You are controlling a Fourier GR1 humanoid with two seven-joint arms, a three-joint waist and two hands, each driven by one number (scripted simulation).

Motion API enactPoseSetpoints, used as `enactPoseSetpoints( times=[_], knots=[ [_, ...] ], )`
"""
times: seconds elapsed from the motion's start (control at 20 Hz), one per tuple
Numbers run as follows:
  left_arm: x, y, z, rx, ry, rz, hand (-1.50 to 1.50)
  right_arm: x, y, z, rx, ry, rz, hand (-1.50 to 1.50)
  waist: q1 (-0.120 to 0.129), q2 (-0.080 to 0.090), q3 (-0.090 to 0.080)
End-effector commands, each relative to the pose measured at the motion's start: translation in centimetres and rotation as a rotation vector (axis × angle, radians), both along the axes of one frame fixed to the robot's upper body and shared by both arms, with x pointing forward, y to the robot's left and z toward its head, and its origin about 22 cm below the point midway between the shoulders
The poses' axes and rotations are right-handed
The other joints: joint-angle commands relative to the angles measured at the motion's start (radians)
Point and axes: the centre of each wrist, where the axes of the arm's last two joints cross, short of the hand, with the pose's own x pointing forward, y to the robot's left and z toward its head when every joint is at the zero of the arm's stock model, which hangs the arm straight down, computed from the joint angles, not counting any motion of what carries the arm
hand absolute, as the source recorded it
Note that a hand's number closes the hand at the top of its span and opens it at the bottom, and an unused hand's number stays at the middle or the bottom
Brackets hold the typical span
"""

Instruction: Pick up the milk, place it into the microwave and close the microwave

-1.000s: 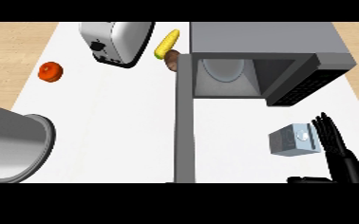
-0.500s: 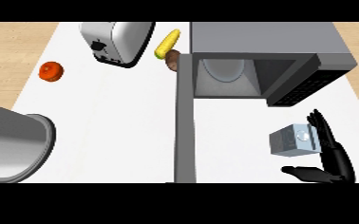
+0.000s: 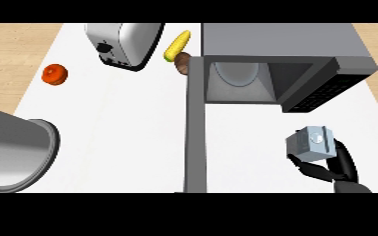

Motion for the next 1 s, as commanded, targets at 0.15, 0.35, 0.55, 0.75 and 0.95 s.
enactPoseSetpoints(
  times=[0.15,0.35,0.55,0.75,0.95],
  knots=[
    [0.2,-0.2,-1.2,-0.015,0.006,0.014,-1.50,0.6,1.8,-0.1,-0.014,-0.216,0.052,1.50,-0.009,-0.002,0.000],
    [-0.6,-0.2,-0.7,0.002,0.000,0.017,-1.50,1.3,1.4,0.3,0.057,-0.217,0.143,1.50,-0.002,-0.002,0.000],
    [0.0,0.8,-1.0,-0.004,0.009,0.011,-1.50,3.7,4.8,0.4,0.050,-0.196,0.003,1.50,-0.005,-0.001,-0.001],
    [0.0,-0.2,0.2,-0.004,0.012,0.017,-1.50,5.0,9.6,0.1,0.049,-0.208,-0.002,1.50,-0.007,-0.002,-0.001],
    [-1.1,-0.1,-1.4,-0.009,0.008,0.015,-1.50,4.6,9.6,2.2,0.146,-0.204,0.078,1.50,-0.019,-0.007,-0.002]
  ],
)
